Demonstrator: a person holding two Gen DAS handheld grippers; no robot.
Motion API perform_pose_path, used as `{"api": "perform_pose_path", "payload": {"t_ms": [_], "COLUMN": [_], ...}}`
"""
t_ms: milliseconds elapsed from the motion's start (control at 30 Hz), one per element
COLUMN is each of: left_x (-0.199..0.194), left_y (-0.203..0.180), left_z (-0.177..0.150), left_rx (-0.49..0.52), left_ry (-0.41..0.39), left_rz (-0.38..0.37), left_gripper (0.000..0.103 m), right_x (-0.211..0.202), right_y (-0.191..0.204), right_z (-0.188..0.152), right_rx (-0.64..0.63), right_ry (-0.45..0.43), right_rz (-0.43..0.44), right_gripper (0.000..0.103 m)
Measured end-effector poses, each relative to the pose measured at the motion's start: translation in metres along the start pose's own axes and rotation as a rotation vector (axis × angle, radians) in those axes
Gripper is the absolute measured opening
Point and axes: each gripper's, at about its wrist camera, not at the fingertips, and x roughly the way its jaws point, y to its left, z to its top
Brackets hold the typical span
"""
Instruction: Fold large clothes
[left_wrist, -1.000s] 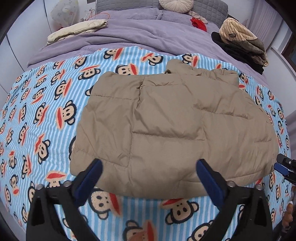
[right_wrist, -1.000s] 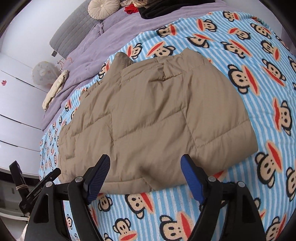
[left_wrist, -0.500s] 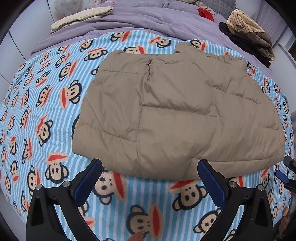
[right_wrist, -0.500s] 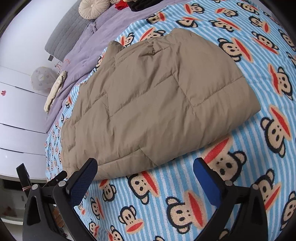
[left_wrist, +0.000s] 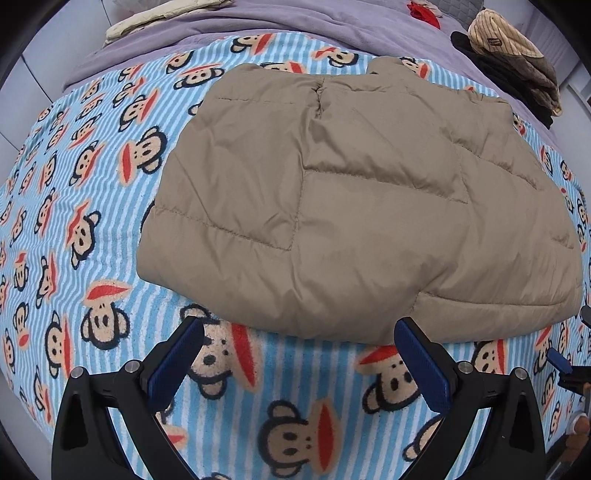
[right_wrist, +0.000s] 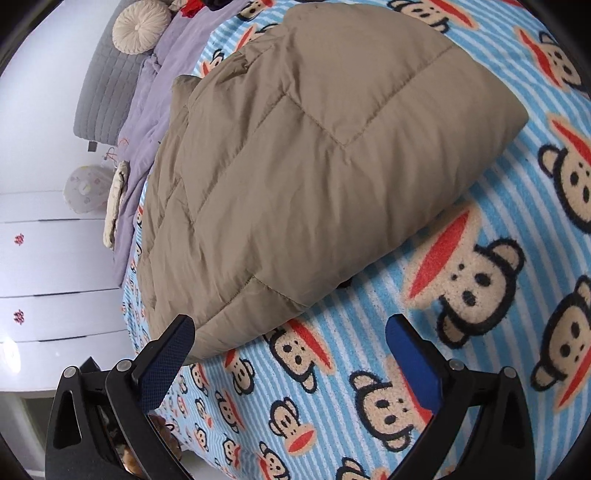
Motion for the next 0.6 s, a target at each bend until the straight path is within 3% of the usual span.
{"api": "perform_pose_path", "payload": {"t_ms": [200, 433, 600], "left_x": [0.01, 0.038, 0.061], "left_y": [0.023, 0.067, 0.075], "left_z": [0.001, -0.001, 0.001], "left_rx": [-0.113, -0.356, -0.409], "left_ry": [0.022, 0.054, 0.05], "left_rz": [-0.119, -0.391, -0.458], "left_gripper": [0.103, 0.103, 0.103], "right_x": [0.007, 0.021, 0.038], "right_y": [-0.016, -0.026, -0.03], "right_z": [0.002, 0.002, 0.011], "right_rx": [0.079, 0.129, 0.185], "right_ry": [0.012, 0.018, 0.023], "right_rz": [0.07, 0.175, 0.28], "right_gripper": [0.103, 0.103, 0.103]}}
